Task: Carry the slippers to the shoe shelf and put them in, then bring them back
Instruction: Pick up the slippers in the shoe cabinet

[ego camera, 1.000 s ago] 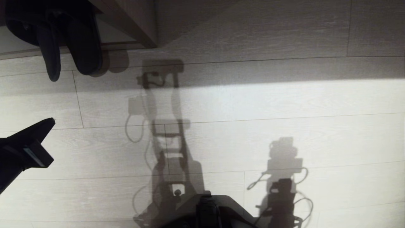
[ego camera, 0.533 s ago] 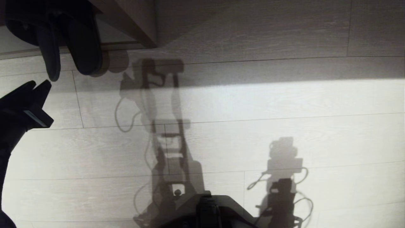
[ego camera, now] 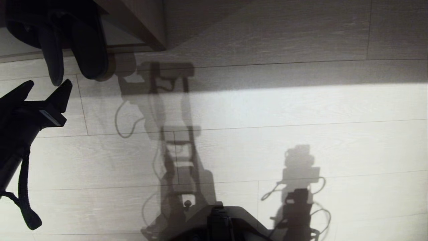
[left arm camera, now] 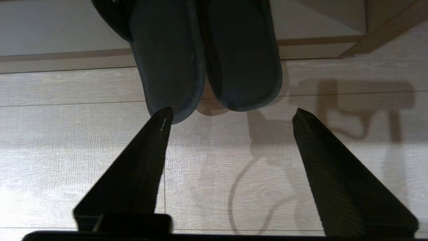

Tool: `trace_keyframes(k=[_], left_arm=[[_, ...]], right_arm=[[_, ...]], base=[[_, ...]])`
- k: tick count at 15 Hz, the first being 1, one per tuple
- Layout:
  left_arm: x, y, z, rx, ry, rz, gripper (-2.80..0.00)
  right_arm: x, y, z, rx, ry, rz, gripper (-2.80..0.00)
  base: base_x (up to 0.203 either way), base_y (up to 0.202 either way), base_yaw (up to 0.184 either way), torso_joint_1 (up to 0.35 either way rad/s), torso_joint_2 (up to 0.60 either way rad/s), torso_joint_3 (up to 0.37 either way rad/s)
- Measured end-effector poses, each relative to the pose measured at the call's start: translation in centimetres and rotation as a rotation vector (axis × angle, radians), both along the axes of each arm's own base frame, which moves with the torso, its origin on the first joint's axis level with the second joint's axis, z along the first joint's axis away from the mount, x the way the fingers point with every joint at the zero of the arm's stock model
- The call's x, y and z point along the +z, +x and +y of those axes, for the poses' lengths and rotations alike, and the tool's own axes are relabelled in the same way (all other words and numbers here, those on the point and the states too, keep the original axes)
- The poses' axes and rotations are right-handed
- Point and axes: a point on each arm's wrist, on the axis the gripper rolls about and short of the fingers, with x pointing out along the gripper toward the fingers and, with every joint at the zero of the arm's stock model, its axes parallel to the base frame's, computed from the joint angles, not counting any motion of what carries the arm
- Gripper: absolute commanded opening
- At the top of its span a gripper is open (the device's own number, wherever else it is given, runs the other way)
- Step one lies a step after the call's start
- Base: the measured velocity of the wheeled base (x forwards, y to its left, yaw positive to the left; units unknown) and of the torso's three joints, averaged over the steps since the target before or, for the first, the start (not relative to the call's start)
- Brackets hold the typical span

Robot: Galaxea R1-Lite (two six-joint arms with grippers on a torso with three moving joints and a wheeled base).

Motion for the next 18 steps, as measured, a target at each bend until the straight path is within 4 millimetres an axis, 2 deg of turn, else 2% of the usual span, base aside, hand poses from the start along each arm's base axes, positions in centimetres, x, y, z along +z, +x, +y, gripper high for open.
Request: trace_keyframes(k=[4,7,13,18], left_arm=[[-1.0,1.6,0.1,0.007,-0.006,0.037,0.00],[-1.0,2.8,0.2,0.007,-0.014,0.036,0.00],[1.1,5.8,0.7,0.007,-0.043,-0.052,0.00],[2.6,7.4,1.7,0.021,-0.069,-0.122,0.00]], right_arm=[[0.0,0.0,0.0,0.000,0.000,0.000,-2.80],[0.0,0.0,0.0,-0.001,0.000,0.000,-2.80],[0.0,0.0,0.0,0.000,-0.001,0.000,-2.80],[0.0,0.0,0.0,0.000,0.000,0.000,-2.80]], base=[[0.000,0.000,0.000,0.000,0.00,0.000],[0.000,0.000,0.000,0.000,0.00,0.000],[0.000,0.000,0.000,0.000,0.00,0.000],[0.000,0.000,0.000,0.000,0.00,0.000]])
